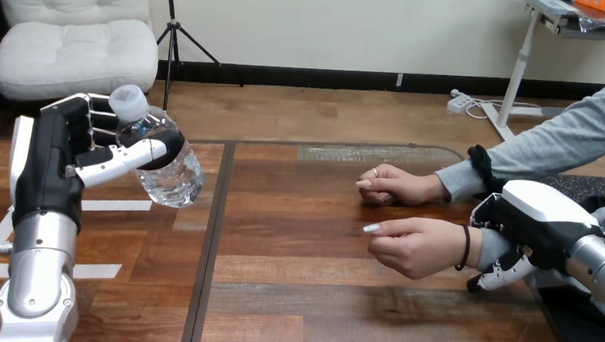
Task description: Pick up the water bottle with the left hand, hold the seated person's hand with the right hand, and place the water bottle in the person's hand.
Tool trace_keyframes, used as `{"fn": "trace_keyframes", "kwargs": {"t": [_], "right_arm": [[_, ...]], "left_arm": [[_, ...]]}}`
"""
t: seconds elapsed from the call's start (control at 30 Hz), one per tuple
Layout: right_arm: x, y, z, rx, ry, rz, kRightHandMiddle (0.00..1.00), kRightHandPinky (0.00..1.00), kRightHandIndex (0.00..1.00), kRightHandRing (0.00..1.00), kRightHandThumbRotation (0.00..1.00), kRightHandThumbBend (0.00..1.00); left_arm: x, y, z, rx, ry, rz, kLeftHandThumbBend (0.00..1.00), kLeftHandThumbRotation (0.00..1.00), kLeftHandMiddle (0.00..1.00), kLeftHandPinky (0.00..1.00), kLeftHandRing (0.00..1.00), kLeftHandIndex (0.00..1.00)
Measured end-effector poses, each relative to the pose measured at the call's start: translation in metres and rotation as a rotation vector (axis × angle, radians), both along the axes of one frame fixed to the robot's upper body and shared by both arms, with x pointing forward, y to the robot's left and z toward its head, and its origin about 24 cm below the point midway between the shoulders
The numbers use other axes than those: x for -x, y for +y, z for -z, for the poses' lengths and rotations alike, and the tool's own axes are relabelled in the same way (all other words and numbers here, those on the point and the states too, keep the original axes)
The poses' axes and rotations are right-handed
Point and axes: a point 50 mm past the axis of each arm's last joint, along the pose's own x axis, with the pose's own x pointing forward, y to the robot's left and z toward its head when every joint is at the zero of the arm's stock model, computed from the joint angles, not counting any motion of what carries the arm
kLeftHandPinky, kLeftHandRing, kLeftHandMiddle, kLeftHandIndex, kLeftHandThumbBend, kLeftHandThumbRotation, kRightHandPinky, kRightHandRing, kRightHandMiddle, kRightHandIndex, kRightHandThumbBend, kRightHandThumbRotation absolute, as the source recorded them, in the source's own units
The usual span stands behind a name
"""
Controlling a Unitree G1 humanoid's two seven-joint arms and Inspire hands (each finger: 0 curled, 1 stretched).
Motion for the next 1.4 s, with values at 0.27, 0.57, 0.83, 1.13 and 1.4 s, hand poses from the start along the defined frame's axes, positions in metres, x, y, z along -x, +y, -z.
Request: {"fn": "trace_keyframes", "kwargs": {"t": [0.27,0.57,0.83,1.13,1.4], "right_arm": [[0.0000,0.0000,0.0000,-0.001,0.000,0.000,0.34,0.24,0.36,0.28,0.00,0.70],[0.0000,-0.0004,-0.0003,-0.001,-0.001,0.001,0.33,0.23,0.34,0.27,0.00,0.67],[0.0000,-0.0007,-0.0005,-0.002,0.000,0.003,0.33,0.22,0.34,0.27,0.00,0.66],[0.0001,-0.0007,-0.0002,-0.001,0.005,0.002,0.33,0.23,0.34,0.27,0.00,0.66],[0.0002,-0.0006,-0.0001,-0.001,0.006,0.001,0.33,0.23,0.34,0.27,0.00,0.66]], "left_arm": [[0.0000,-0.0001,0.0000,0.000,0.000,0.002,0.77,0.00,0.45,0.35,0.42,0.43],[0.0000,-0.0001,0.0000,0.000,0.000,0.002,0.78,0.00,0.45,0.35,0.41,0.43],[0.0000,-0.0001,0.0000,0.000,0.000,0.002,0.78,0.00,0.45,0.35,0.41,0.43],[0.0000,-0.0001,0.0000,0.000,0.000,0.002,0.78,0.00,0.45,0.35,0.41,0.43],[0.0000,-0.0001,0.0000,0.000,0.001,0.003,0.77,0.00,0.45,0.35,0.41,0.43]]}}
